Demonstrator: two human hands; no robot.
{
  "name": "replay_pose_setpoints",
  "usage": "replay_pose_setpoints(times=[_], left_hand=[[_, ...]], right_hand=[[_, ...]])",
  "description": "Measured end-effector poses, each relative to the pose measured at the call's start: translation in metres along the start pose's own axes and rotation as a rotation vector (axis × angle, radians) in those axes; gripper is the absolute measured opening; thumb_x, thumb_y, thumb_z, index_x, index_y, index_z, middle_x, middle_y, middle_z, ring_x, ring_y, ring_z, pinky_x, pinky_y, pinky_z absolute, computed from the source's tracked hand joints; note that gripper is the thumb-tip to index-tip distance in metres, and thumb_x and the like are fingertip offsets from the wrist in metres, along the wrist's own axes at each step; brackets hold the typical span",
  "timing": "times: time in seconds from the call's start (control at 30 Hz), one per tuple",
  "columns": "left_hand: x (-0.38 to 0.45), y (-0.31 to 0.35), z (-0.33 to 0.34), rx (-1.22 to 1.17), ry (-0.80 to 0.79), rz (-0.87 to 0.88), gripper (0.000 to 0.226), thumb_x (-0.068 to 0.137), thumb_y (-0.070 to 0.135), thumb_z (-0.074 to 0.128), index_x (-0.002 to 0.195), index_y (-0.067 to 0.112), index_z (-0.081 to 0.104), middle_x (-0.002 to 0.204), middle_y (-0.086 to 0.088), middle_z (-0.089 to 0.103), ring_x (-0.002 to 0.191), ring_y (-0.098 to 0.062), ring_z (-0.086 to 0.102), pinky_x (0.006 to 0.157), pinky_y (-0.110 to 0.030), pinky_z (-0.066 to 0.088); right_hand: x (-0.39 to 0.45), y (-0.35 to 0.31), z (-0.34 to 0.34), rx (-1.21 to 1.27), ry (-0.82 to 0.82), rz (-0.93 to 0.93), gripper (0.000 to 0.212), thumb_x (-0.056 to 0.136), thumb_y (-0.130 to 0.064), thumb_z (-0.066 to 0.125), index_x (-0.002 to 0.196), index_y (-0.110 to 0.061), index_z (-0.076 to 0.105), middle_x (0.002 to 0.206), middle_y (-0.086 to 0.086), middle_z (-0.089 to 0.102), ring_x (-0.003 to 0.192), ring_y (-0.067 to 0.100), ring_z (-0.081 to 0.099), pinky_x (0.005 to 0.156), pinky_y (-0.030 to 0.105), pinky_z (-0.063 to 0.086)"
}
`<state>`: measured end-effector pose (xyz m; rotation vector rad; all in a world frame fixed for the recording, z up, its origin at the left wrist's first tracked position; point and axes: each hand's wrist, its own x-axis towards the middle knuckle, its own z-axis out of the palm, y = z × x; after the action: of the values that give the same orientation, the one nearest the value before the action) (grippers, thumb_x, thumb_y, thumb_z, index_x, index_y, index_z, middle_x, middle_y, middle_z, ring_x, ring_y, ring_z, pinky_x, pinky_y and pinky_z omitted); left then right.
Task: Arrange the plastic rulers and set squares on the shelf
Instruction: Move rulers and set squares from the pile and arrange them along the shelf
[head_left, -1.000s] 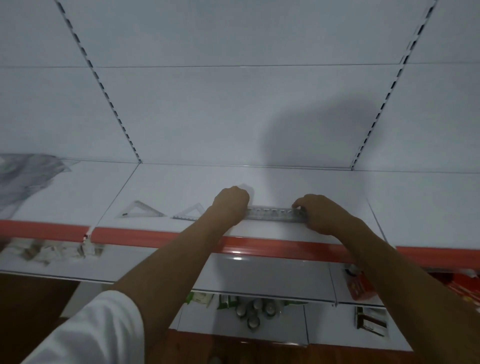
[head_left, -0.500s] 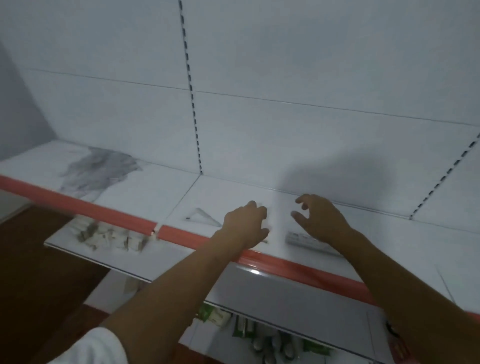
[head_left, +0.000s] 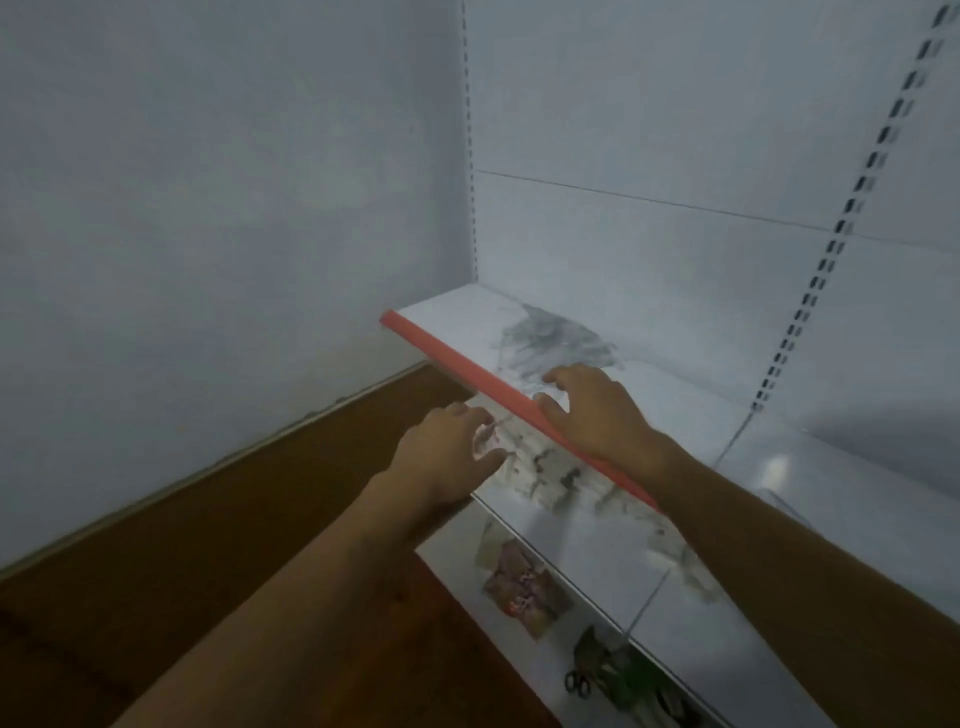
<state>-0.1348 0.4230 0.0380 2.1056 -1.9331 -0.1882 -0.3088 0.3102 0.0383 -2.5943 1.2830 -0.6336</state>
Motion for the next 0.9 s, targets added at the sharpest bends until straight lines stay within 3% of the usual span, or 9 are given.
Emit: replay_pose_setpoints(times=[0.2,0.4,0.57,0.7,0.9], left_hand=[[-0.006,-0.093,-0.032,-0.030,0.030,-0.176,0.050,0.090,0.051,0.054,0.134,0.029,0.047,0.136,0.003,0.050,0.120,-0.016,0.049,0.095,-0.034,0.047],[0.016,-0.150,-0.031,-0.061,0.008,-0.264,0.053,0.090,0.052,0.054,0.136,0.027,0.044,0.137,0.001,0.049,0.120,-0.017,0.050,0.094,-0.032,0.046],[0.068,-0.192,-0.042,-0.033,-0.019,-0.291,0.056,0.091,0.051,0.054,0.139,0.025,0.042,0.140,0.000,0.047,0.122,-0.020,0.050,0.099,-0.036,0.046],[0.122,-0.223,-0.056,-0.021,-0.006,-0.295,0.051,0.091,0.050,0.054,0.135,0.026,0.045,0.132,0.000,0.051,0.113,-0.019,0.053,0.091,-0.034,0.047],[0.183,-0.257,-0.053,-0.040,-0.017,-0.264,0.049,0.093,0.046,0.053,0.137,0.025,0.044,0.135,0.000,0.050,0.117,-0.018,0.051,0.092,-0.031,0.043]], right_hand=[[0.069,-0.070,0.050,-0.010,-0.067,-0.075,0.049,0.094,-0.053,0.040,0.126,-0.018,0.054,0.121,0.005,0.060,0.106,0.022,0.057,0.091,0.038,0.048],[0.129,-0.105,0.099,0.038,-0.140,-0.099,0.047,0.095,-0.051,0.043,0.131,-0.022,0.051,0.132,0.002,0.056,0.117,0.023,0.055,0.101,0.039,0.043],[0.197,-0.116,0.133,0.038,-0.175,-0.142,0.043,0.096,-0.049,0.044,0.129,-0.022,0.051,0.130,0.001,0.056,0.117,0.021,0.054,0.103,0.039,0.042],[0.260,-0.115,0.151,0.015,-0.145,-0.155,0.040,0.096,-0.045,0.043,0.123,-0.017,0.054,0.121,0.005,0.059,0.106,0.021,0.057,0.094,0.039,0.047],[0.321,-0.109,0.176,-0.036,-0.160,-0.115,0.043,0.096,-0.046,0.041,0.128,-0.019,0.053,0.127,0.004,0.057,0.111,0.020,0.055,0.098,0.037,0.043]])
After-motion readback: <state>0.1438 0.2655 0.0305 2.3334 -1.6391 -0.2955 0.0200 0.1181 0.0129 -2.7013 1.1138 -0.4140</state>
